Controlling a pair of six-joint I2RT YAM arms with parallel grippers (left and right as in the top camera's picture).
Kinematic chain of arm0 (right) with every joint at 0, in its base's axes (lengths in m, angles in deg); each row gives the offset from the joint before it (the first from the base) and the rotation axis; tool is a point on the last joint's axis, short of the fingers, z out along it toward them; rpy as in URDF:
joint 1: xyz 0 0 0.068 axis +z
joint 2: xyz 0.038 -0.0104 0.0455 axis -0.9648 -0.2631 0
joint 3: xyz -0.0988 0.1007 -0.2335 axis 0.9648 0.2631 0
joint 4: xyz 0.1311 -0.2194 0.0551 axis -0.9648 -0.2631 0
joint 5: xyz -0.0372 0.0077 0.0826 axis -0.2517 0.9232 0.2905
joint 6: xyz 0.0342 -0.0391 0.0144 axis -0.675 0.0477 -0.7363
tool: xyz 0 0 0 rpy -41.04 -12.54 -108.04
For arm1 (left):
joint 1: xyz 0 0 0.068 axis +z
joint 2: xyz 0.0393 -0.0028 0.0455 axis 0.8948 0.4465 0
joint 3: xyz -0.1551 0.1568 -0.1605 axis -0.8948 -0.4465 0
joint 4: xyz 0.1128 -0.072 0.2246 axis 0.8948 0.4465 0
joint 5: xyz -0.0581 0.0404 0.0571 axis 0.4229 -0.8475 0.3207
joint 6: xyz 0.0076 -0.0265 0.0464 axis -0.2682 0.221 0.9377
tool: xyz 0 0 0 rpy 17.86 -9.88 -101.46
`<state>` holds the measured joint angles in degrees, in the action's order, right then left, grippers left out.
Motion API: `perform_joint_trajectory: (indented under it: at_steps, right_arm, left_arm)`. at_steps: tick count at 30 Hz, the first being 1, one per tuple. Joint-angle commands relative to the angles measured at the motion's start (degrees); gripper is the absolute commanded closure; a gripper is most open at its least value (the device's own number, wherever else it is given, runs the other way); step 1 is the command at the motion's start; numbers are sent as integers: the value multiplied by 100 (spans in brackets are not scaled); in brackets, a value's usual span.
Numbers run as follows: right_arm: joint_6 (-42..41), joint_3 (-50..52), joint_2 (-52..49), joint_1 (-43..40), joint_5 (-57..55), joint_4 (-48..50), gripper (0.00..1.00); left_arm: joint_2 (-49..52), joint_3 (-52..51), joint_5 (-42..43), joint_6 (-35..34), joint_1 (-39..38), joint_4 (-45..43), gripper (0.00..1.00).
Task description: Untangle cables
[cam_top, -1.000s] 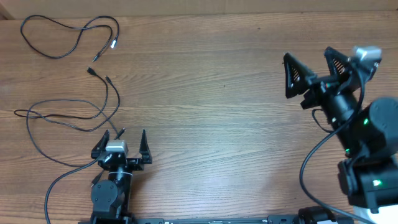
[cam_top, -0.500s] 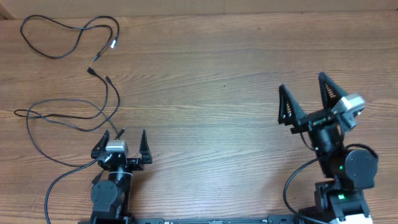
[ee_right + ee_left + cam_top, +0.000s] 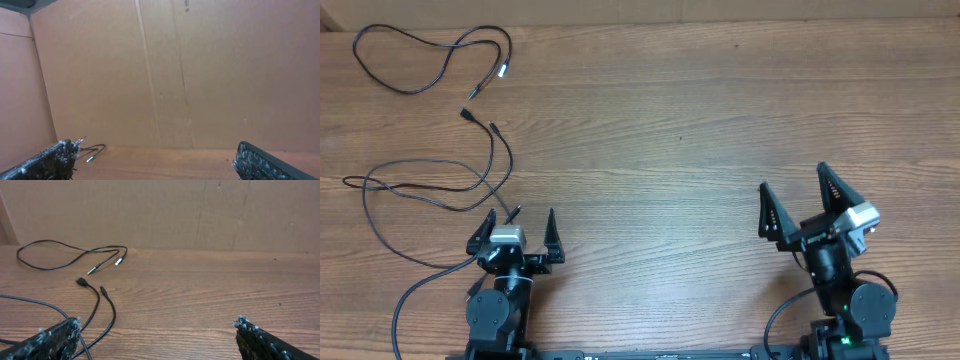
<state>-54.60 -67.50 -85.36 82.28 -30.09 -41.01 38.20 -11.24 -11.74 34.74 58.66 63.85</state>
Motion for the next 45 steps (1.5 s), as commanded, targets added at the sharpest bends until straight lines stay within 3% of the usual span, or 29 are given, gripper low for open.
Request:
perform_joint_trajectory:
  at_steps: [1, 11, 18, 30, 45]
  right_arm:
    - [28, 378, 420, -22, -96, -96, 0]
    - [48, 369, 870, -509, -208, -2024, 0]
    - [551, 369, 1853, -601, -212, -3727, 0]
    - [1665, 369, 2302, -605, -210, -3748, 0]
    - [1635, 369, 2302, -605, -271, -3748, 0]
  left_arm:
    - [-55, -13, 46, -101, 42, -2, 0]
    - [-55, -13, 48, -101, 42, -2, 0]
    - [-55, -13, 46, -101, 42, -2, 0]
    - [-55, -13, 46, -101, 42, -2, 0]
    - [-55, -13, 46, -101, 42, -2, 0]
